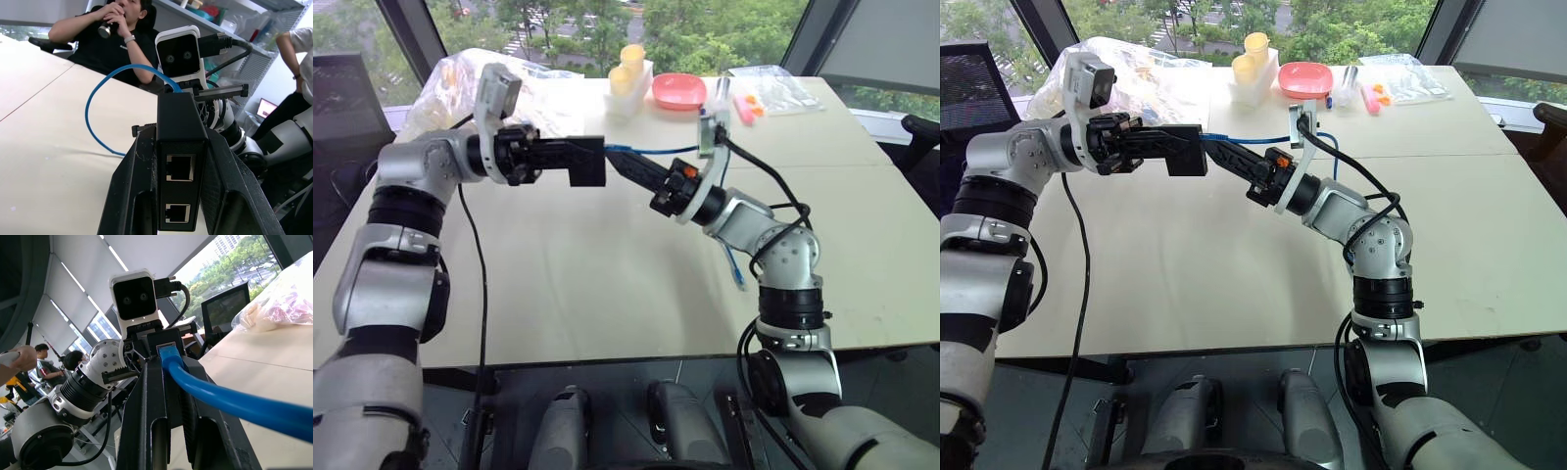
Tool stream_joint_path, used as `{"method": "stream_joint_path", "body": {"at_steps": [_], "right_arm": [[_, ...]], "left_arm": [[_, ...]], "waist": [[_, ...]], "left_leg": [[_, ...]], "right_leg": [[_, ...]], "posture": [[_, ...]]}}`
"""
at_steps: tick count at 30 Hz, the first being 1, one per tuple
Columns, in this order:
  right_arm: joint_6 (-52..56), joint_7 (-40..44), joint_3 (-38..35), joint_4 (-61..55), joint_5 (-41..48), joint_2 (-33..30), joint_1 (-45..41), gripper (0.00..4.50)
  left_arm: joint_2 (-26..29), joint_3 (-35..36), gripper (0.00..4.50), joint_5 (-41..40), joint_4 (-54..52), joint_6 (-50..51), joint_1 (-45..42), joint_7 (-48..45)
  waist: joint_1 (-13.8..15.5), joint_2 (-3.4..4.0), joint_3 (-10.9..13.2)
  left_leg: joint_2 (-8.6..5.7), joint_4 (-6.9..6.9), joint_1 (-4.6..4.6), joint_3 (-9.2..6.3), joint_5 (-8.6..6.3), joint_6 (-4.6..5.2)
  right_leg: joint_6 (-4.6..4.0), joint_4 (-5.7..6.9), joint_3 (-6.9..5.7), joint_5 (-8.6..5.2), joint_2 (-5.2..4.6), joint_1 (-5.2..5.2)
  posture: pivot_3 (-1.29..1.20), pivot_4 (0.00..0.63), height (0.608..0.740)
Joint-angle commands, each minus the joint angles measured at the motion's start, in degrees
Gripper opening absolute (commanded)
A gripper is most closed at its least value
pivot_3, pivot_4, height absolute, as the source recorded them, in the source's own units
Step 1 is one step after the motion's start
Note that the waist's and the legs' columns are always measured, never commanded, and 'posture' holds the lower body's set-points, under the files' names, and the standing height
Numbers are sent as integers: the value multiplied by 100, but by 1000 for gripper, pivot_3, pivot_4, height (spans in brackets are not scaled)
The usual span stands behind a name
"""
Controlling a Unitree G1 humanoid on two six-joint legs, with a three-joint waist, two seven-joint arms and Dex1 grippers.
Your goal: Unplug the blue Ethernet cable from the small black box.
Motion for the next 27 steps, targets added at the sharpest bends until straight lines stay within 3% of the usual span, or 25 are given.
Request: {"method": "stream_joint_path", "body": {"at_steps": [1, 18, 24, 27], "right_arm": [[-137, 51, -72, -151, 107, 76, -110, 66], [-123, -42, -418, -426, 159, -302, 400, 66], [-555, -546, -139, 111, -925, -485, 549, 66], [-760, -1028, 12, 730, -1735, -667, 655, 66]], "left_arm": [[56, 56, 543, -51, -169, -7, -6, -26], [93, 307, 543, 186, 190, -203, -168, -26], [-188, 354, 543, 938, 395, -841, -123, 38], [-575, 516, 543, 1327, 240, -1585, 222, 881]], "waist": [[0, 0, 0], [-1, -1, 1], [13, -1, 0], [54, 0, 0]], "left_leg": [[0, 0, 0, 0, 0, 0], [0, -1, -2, 0, -1, 2], [-1, -1, -2, 3, -1, 2], [-4, -1, -3, 4, -1, 2]], "right_leg": [[0, 0, 0, 0, 0, 0], [-1, -4, 0, -1, -2, -1], [-3, -5, 0, -2, -2, -1], [-5, -10, 1, -3, -8, 0]], "posture": [[0, 150, 740], [0, 150, 740], [0, 150, 740], [0, 150, 740]]}}
